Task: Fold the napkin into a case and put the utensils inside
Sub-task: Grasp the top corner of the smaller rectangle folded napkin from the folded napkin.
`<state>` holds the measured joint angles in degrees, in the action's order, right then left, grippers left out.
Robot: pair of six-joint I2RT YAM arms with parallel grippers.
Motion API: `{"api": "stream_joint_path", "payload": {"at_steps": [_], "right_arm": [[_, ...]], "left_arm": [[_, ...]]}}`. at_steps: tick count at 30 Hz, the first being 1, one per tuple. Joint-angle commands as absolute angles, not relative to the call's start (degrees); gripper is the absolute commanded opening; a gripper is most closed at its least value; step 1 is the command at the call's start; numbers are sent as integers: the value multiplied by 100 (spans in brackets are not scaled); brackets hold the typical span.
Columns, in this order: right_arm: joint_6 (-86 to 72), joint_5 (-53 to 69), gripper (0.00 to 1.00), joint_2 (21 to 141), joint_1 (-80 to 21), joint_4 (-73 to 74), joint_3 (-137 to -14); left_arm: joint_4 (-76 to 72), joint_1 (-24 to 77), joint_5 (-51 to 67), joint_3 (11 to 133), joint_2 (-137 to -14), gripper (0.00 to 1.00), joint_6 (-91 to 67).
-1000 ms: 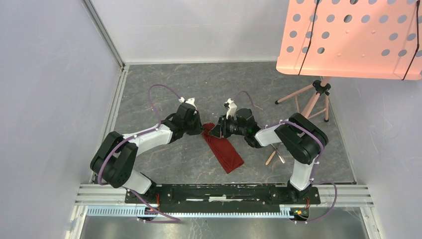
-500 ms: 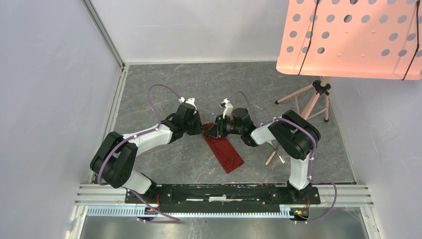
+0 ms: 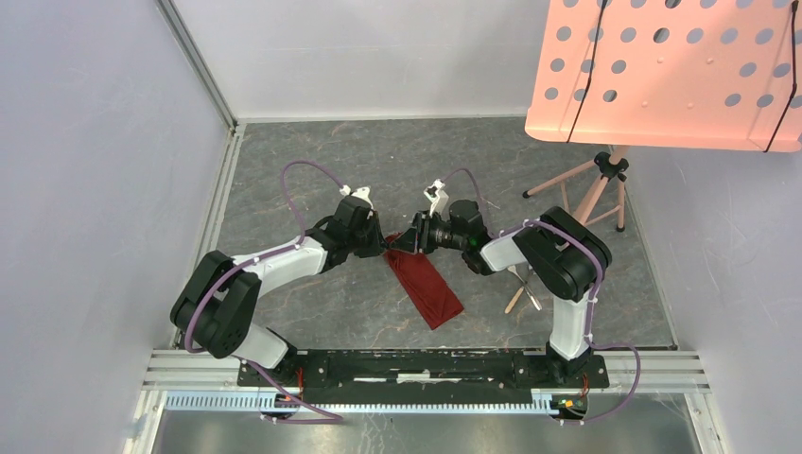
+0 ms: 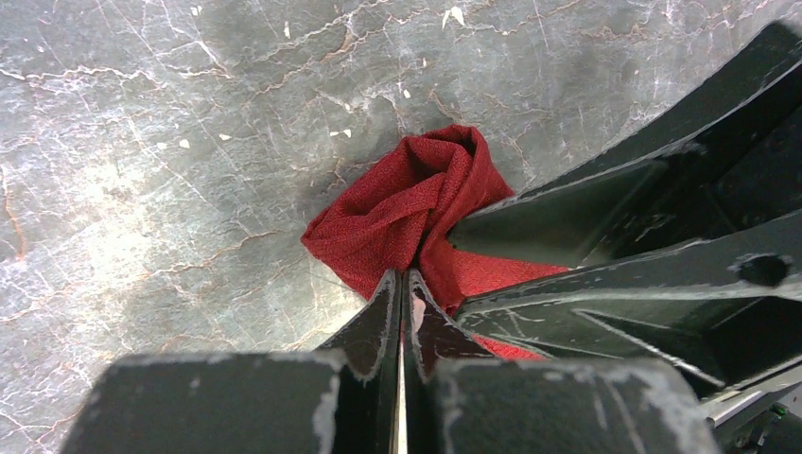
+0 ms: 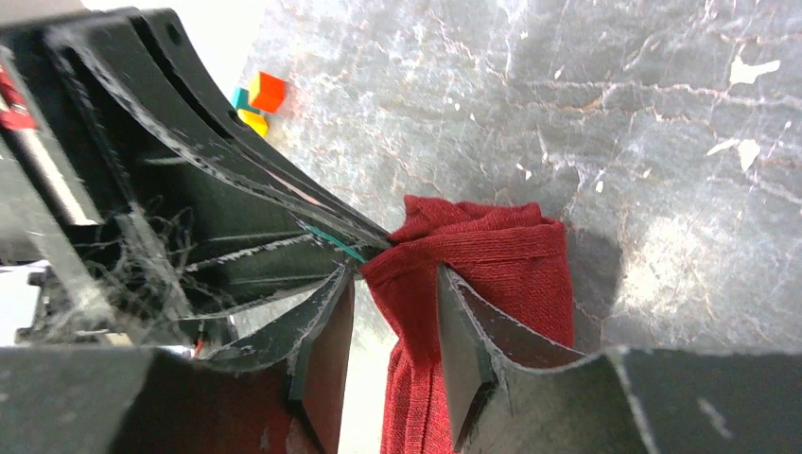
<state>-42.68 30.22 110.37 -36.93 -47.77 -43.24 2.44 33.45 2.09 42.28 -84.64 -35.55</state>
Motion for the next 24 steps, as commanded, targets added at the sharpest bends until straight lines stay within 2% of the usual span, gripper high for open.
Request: {"api": "stream_joint_path", "payload": {"at_steps": [1, 15, 19, 24], "right_arm": [[-4783, 3318, 43, 11187, -3594, -5605, -4289], [-4866, 3345, 23, 11636, -3700, -5733, -4307], [-4286, 2984, 24, 11651, -3937, -5059, -4543], [-3631, 2049, 32, 11688, -4234, -4164, -4714]], "left_arm": [[81, 3305, 323, 4201, -8301, 2, -3502], [49, 3305, 365, 4210, -8271, 2, -3511], [46, 3305, 488, 4224, -8273, 2, -3564], [94, 3305, 564, 4279, -8261, 2, -3755]]}}
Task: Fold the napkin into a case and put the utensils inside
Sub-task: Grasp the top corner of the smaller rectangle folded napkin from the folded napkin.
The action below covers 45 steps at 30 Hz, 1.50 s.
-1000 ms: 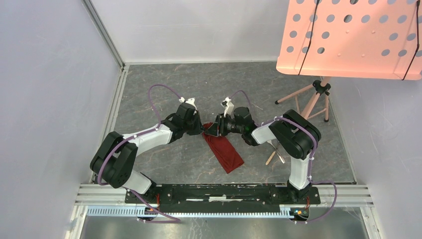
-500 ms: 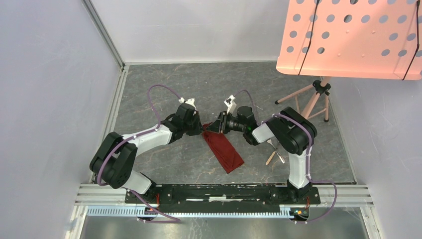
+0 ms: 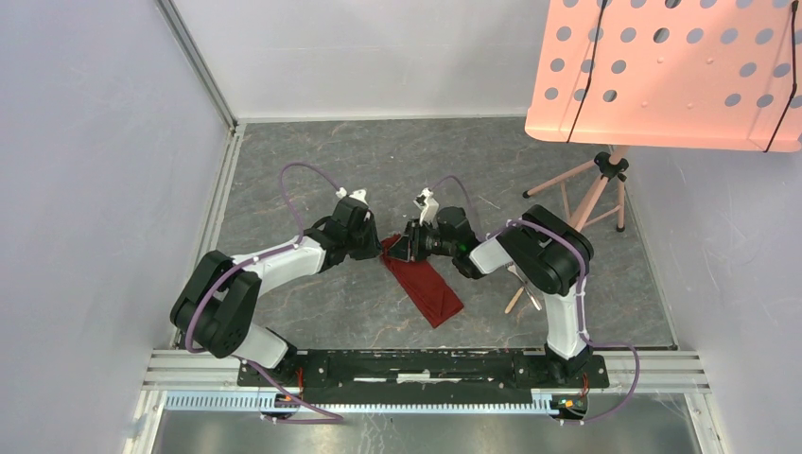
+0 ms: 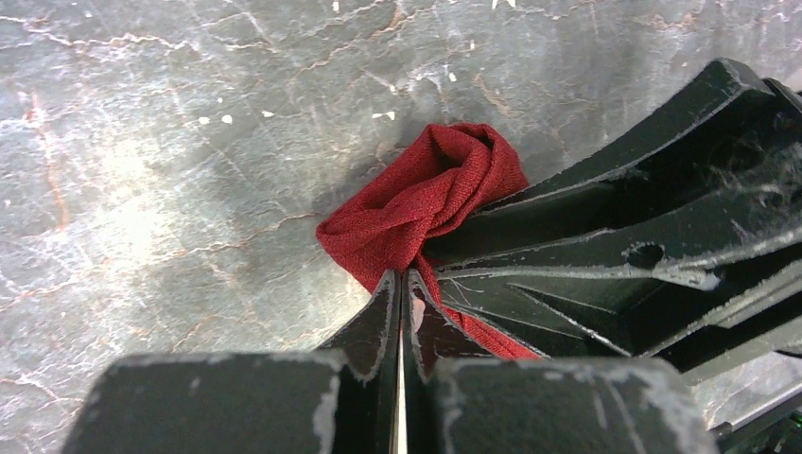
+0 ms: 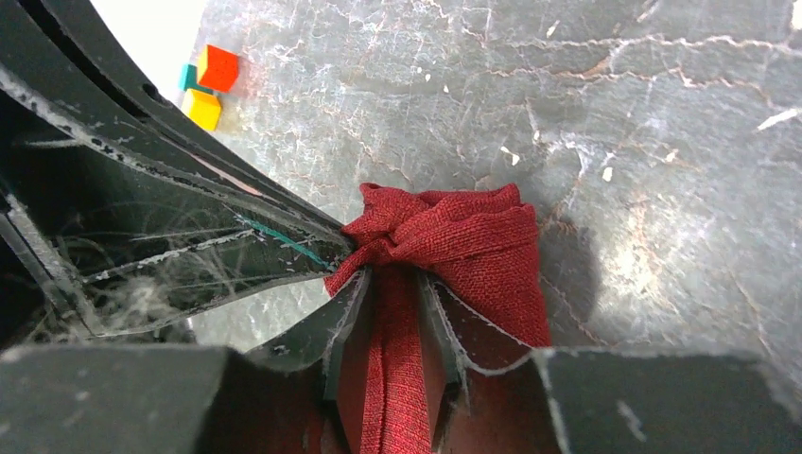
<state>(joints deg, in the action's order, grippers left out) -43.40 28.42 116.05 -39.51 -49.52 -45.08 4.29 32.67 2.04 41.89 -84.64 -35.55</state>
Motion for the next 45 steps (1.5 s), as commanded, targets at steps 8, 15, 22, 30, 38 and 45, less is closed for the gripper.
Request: {"api": "stream_joint_path", "payload": {"at_steps": [8, 15, 22, 30, 38, 45], "right_arm": [[-3116, 1396, 33, 11660, -4261, -3198, -4845], [-2880, 930, 40, 11808, -4434, -2302, -5294], [-3279, 2107, 54, 11093, -4194, -2960, -4784], [-3455, 2751, 58, 10379, -3777, -3144, -4451], [-3680, 3013, 45, 10625, -3606, -3678, -4543], [-3998, 3224, 41, 11010, -3612, -4006, -4940]], "left_arm": [[298, 3306, 422, 4331, -8047, 2, -4017], [376, 3331, 428, 4432, -8121, 2, -4186], [745, 3252, 199, 4589, -8413, 2, -3953], [731, 3254, 277, 4589, -8376, 2, -3765], [656, 3252, 394, 4538, -8398, 2, -3738], [625, 3252, 406, 4567, -8472, 2, -3738]]}}
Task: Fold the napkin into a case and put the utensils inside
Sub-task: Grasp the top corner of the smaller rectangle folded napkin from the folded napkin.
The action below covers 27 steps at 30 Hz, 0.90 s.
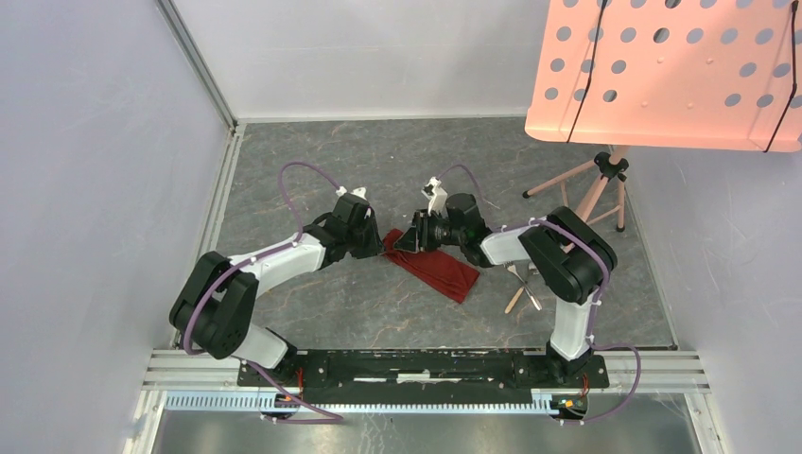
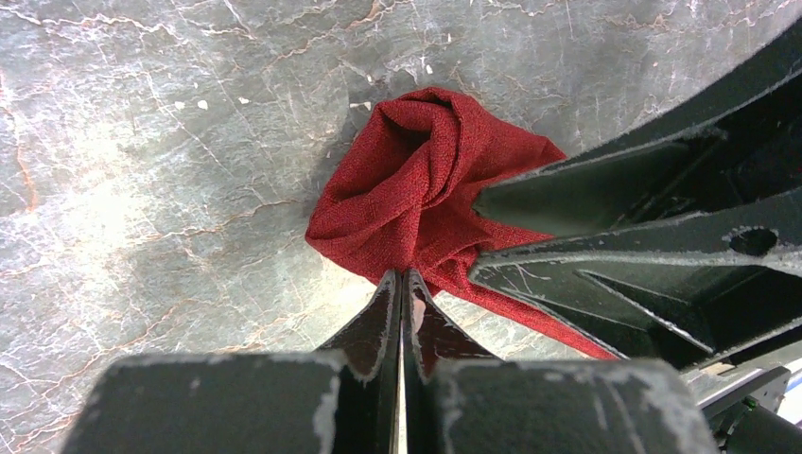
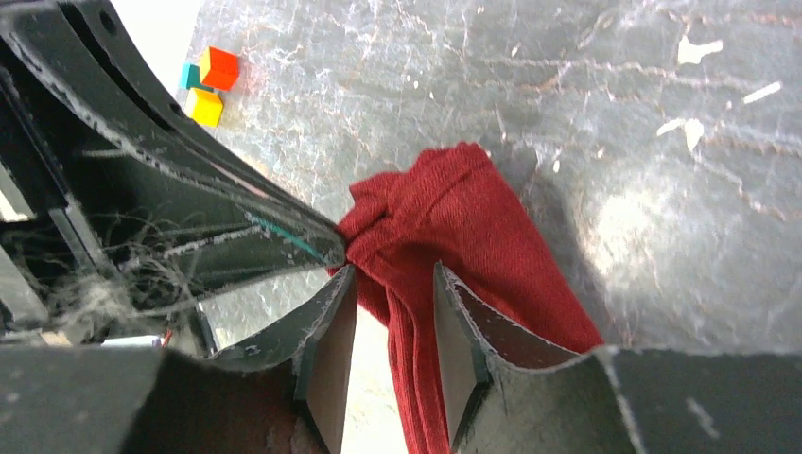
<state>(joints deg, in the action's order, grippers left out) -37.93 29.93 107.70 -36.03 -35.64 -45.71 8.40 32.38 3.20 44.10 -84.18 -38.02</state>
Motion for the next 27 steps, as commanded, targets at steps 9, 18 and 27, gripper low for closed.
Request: {"api": "stream_joint_path", "payload": {"at_steps": [9, 18, 27], "right_arm": [[-4171, 3288, 15, 11541, -3694, -4304, -4978], [-4372, 2959, 6, 12146, -4138, -4833, -4754], [-4401, 3158, 14, 11682, -3893, -4790, -4527]], "left_arm": [[612, 3256, 452, 4597, -8466, 2, -3725], [762, 3252, 1068, 5230, -9122, 2, -3780], [766, 3169, 901, 5303, -9600, 25, -3728]]}}
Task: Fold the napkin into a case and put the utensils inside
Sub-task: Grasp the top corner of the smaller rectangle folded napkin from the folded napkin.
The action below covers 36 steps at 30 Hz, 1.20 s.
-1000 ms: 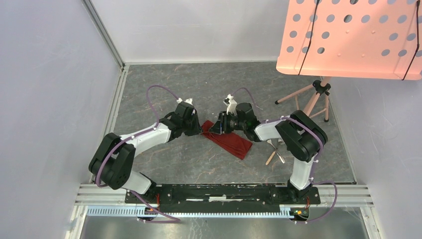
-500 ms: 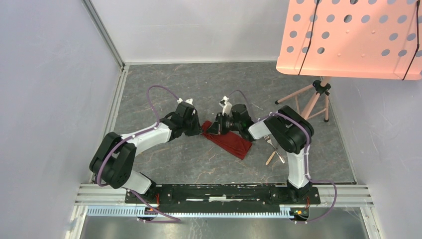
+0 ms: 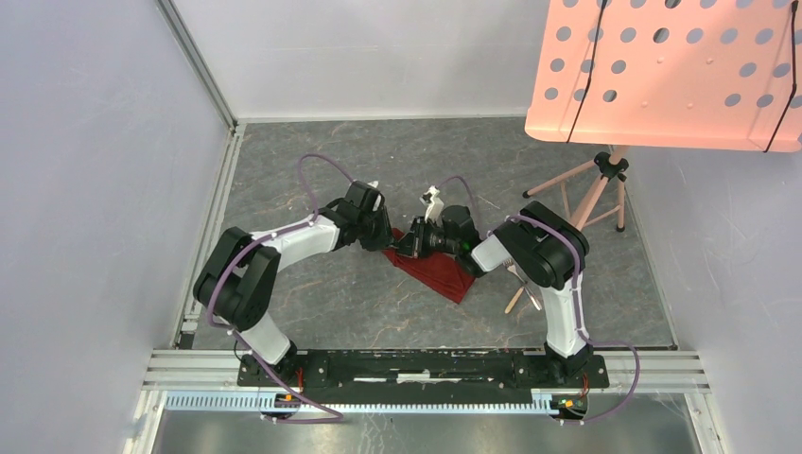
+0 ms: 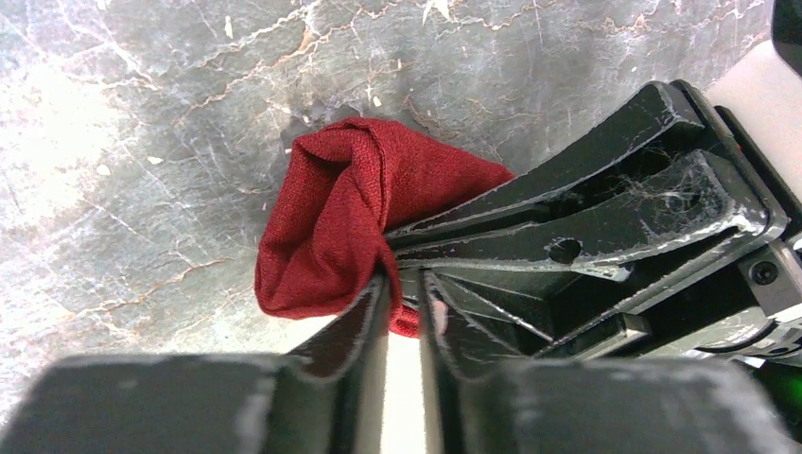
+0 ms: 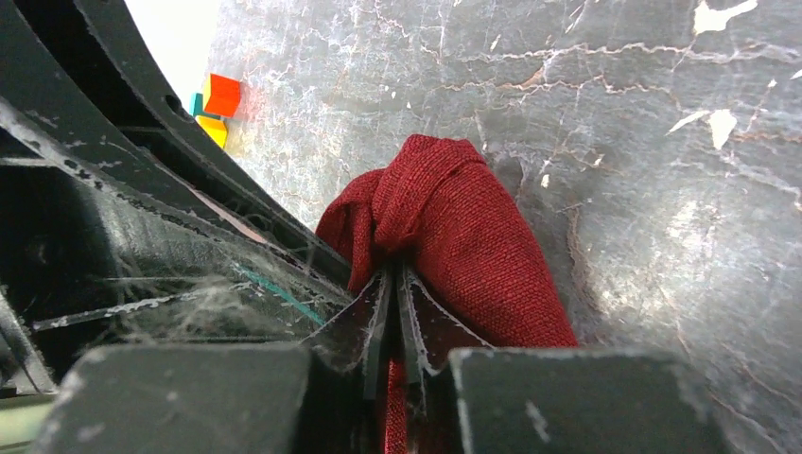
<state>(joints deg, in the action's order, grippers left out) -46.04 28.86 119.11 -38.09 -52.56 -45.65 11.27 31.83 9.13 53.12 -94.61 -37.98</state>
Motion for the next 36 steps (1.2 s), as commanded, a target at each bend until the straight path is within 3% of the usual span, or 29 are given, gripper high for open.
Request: {"api": "stream_joint_path", "payload": {"at_steps": [1, 4, 14, 18, 22, 26, 36], "right_arm": [[-4344, 3194, 15, 11603, -3889, -4672, -4562], [-4324, 3219, 18, 11394, -3854, -4589, -4527], [-4020, 3347, 18, 10934, -3647, -4301, -4458], [-4092, 3406, 24, 11020, -3586, -4449, -4404], [-4111, 3440, 17, 11206, -3585, -4491, -4456], [-4166, 3438, 8, 11433, -3629, -4607, -4424], [-4358, 3287, 1, 11899, -3852, -5171, -4203]], "left_arm": [[737, 3164, 880, 5228, -9511, 30, -3706], [746, 3164, 823, 5127, -9239, 36, -3611], [995, 3164, 786, 4838, -8357, 41, -3498], [896, 3159, 691, 4610, -8184, 42, -3667], [807, 3054, 555, 4365, -8034, 24, -3895], [654, 3006, 682, 4371, -8248, 15, -3946], [107, 3024, 1003, 4775, -9023, 14, -3975]]}}
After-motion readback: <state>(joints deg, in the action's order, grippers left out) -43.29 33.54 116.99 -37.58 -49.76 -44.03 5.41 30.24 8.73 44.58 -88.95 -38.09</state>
